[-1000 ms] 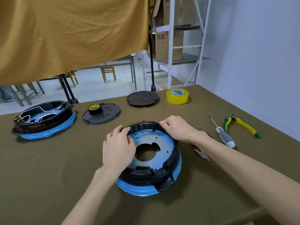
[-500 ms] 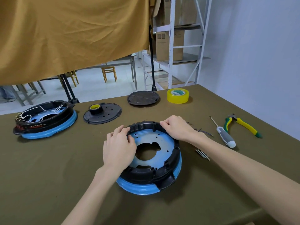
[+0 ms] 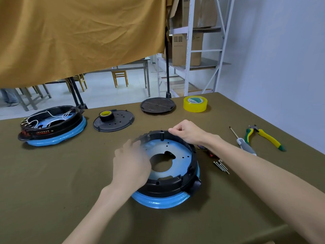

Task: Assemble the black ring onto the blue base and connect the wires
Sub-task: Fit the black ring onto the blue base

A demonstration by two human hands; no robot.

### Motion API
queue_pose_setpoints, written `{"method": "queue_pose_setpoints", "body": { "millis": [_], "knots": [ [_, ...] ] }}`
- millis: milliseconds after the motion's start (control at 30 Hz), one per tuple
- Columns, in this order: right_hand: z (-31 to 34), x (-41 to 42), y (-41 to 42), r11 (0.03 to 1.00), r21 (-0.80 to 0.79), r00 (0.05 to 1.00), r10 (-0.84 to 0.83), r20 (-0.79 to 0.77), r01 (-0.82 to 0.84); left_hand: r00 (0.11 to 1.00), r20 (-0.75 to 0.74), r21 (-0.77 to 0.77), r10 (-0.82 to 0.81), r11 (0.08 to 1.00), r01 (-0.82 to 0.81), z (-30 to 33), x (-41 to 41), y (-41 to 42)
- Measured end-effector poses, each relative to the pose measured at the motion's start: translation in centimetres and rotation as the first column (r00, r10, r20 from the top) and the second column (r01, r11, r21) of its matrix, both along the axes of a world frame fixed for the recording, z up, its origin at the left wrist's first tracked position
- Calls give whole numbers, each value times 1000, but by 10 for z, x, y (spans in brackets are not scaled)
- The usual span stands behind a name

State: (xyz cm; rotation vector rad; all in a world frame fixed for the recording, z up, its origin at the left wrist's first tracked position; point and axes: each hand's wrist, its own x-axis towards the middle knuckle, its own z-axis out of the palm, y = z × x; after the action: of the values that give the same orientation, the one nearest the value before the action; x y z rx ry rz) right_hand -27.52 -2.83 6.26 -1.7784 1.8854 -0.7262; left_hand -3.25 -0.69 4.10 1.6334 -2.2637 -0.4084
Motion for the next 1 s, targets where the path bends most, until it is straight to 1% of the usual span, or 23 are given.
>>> {"method": "queue_pose_setpoints", "body": {
  "millis": [67, 100, 167, 267, 333, 367, 467, 533, 567, 600, 633, 667, 700, 733, 767, 800, 833, 867, 933, 1000],
  "knots": [
    [-1, 5, 2, 996, -18, 995, -88, -36, 88, 999, 45, -42, 29, 999, -27, -1, 5, 1],
    [-2, 6, 7, 987, -14, 985, -158, -70, 157, 996, 79, -76, 34, 997, -27, -1, 6, -2],
    [-11, 4, 19, 972, -5, 967, -236, -97, 236, 993, 116, -108, -3, 994, 16, 2, 5, -13],
    [-25, -1, 35, 984, 19, 978, -177, -111, 180, 987, 111, -64, -116, 990, 124, 8, -2, -34],
    [-25, -2, 38, 986, 9, 985, -167, -52, 168, 981, 104, -37, -163, 985, 168, 6, -4, -39],
    [-24, -3, 37, 986, 4, 986, -164, -28, 164, 983, 96, -37, -156, 986, 160, 3, -4, -39],
    [-24, -2, 28, 989, -18, 990, -144, 1, 144, 998, 36, -80, -58, 995, 61, -4, -4, -34],
    [-25, 1, 21, 991, -16, 991, -130, 19, 130, 996, -77, -210, -39, 977, 22, -2, -4, -24],
    [-24, 2, 19, 991, -15, 991, -129, 28, 130, 984, -150, -302, -97, 952, 48, 1, -4, -18],
    [-22, 3, 17, 991, -16, 990, -136, 38, 136, 960, -191, -360, -204, 924, 125, 4, -5, -13],
    [-20, 4, 17, 988, -22, 988, -149, 48, 150, 923, -202, -349, -327, 905, 244, 7, -5, -6],
    [-19, 4, 18, 984, -31, 983, -174, 60, 176, 884, -185, -262, -429, 888, 377, 10, -6, 0],
    [-17, 4, 21, 977, -34, 976, -209, 59, 211, 850, -144, -118, -507, 862, 494, 11, -6, 7],
    [-19, 3, 27, 969, -36, 969, -244, 51, 246, 827, -73, 7, -558, 829, 559, 10, -7, 10],
    [-22, 2, 33, 965, -34, 965, -258, 49, 260, 814, 35, 63, -580, 814, 577, 7, -8, 11],
    [-28, 0, 39, 967, -31, 967, -250, 50, 251, 807, 133, 71, -575, 818, 571, 4, -9, 10],
    [-33, -1, 44, 974, -23, 973, -226, 49, 227, 806, 193, 74, -560, 827, 557, 1, -11, 8],
    [-36, -2, 47, 978, -20, 977, -208, 51, 209, 810, 219, 90, -544, 838, 539, -1, -14, 7],
    [-36, -5, 47, 982, -27, 979, -182, 88, 185, 831, 220, 113, -511, 860, 498, -7, -19, 6],
    [-31, -7, 39, 988, -23, 980, -147, 137, 151, 865, 207, 82, -458, 889, 451, -13, -26, 4]
  ]
}}
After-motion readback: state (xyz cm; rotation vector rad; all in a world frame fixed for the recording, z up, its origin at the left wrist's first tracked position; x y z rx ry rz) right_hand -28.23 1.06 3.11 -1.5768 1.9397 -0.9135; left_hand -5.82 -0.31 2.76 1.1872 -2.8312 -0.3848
